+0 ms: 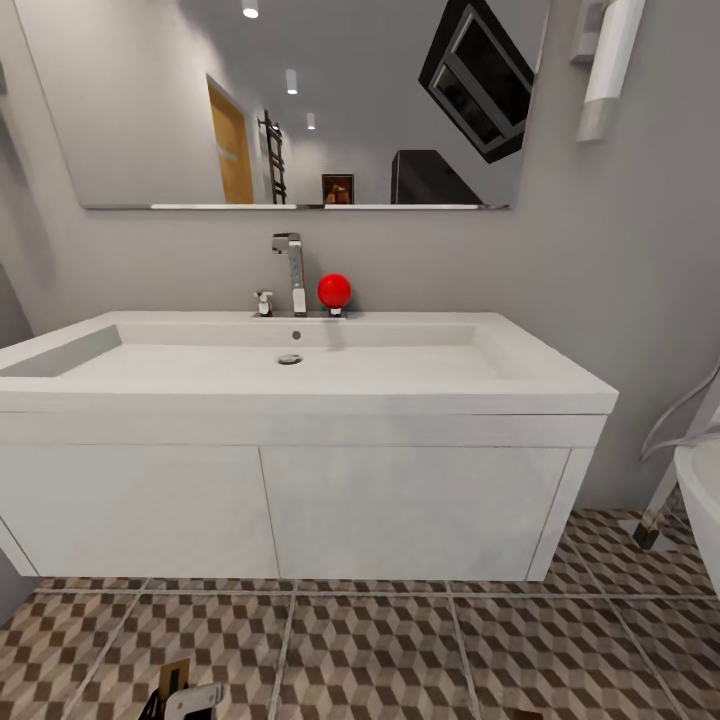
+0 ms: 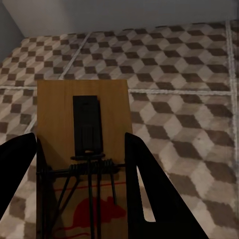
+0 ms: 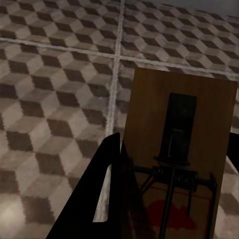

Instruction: Take the four mousetraps from the cabinet in the bathroom and place them on the bathroom floor. Make sure all four end up on the same floor surface, and ensure that at least two of them are either under or directly next to the same bathroom sink.

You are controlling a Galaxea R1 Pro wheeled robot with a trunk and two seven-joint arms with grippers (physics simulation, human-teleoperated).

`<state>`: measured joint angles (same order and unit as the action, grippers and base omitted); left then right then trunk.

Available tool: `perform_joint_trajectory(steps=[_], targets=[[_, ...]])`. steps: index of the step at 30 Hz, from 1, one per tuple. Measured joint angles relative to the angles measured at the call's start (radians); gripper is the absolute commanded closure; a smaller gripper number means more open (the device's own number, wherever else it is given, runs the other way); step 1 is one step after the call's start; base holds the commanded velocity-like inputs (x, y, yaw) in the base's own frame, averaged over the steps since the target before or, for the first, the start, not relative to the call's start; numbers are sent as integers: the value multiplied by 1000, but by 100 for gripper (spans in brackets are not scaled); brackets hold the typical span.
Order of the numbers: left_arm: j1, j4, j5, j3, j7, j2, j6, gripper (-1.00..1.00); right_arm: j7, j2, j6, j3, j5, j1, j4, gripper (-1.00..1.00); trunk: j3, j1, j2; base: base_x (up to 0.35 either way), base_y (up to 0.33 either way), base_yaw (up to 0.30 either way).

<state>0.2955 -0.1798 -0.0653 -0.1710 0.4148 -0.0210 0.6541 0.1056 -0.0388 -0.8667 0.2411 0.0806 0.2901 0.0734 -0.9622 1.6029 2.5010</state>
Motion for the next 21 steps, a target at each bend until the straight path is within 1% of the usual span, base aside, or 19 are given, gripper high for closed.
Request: perform_joint_trajectory(steps=[21], targets=[[0,2,-1,0,-3,1,-2,100,0,0,0,0,1,0,0,100,0,0,0,0,0,0]])
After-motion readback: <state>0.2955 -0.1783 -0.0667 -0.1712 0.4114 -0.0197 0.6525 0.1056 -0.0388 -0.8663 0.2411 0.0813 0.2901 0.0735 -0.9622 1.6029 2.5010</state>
